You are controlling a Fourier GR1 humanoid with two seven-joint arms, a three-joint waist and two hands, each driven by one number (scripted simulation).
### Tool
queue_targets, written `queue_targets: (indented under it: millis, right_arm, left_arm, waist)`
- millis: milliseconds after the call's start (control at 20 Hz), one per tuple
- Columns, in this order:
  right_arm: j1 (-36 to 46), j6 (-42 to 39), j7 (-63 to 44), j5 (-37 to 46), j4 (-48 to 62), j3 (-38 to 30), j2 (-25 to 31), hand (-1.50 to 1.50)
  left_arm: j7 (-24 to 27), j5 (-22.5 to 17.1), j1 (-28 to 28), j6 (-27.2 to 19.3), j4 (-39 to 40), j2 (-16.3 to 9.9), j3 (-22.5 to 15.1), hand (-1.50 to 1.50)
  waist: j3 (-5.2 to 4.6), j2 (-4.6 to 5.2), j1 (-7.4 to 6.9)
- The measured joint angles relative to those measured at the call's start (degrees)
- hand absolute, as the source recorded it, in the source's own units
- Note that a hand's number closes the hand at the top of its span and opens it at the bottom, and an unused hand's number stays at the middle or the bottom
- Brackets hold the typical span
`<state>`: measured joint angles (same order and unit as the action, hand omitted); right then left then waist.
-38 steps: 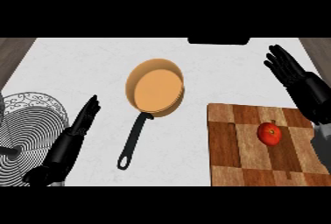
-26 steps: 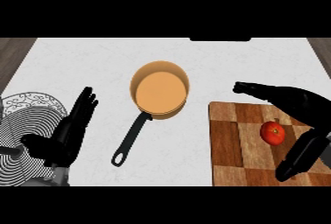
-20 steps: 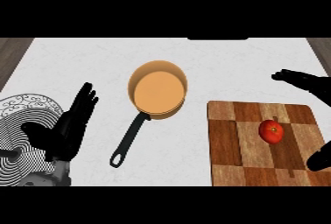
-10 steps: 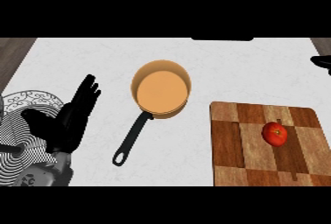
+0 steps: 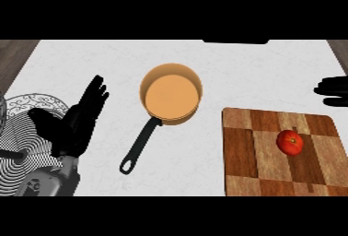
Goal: Pick the tomato from the cutting board and place it in the pot
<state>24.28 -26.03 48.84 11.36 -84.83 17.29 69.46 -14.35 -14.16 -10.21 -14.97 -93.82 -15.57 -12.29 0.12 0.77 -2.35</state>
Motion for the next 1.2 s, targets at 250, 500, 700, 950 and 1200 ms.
queue_targets:
  millis: [250,500,700,950,1200]
  right_arm:
    - [0.9,3.1,2.1,5.4,3.4,5.5,-0.4,-1.5]
    - [3.2,5.8,3.8,12.2,7.8,10.3,-1.9,-1.5]
    - [5.8,7.6,4.7,17.2,12.5,12.4,-5.0,-1.5]
    - [5.6,9.6,5.9,19.4,16.2,13.1,-7.9,-1.5]
    - [4.9,9.9,6.1,18.6,15.4,12.8,-9.2,-1.5]
  left_arm:
    - [-2.5,0.0,-0.9,0.1,-1.2,-0.6,0.7,0.0]
    - [-0.9,0.2,-0.2,0.9,0.1,-0.1,1.5,0.0]
    - [-1.0,0.9,0.5,1.1,-0.2,0.3,1.7,0.0]
    - [-2.8,1.2,0.3,1.1,-1.6,0.7,2.2,0.0]
    - [-3.1,2.1,1.4,0.9,-2.1,1.2,2.5,0.0]
  waist:
    - [-0.05,-0.21,0.15]
    - [-0.09,-0.27,0.4]
    - [-0.1,-0.38,0.72]
    - [-0.1,-0.55,1.35]
    - [-0.12,-0.7,1.8]
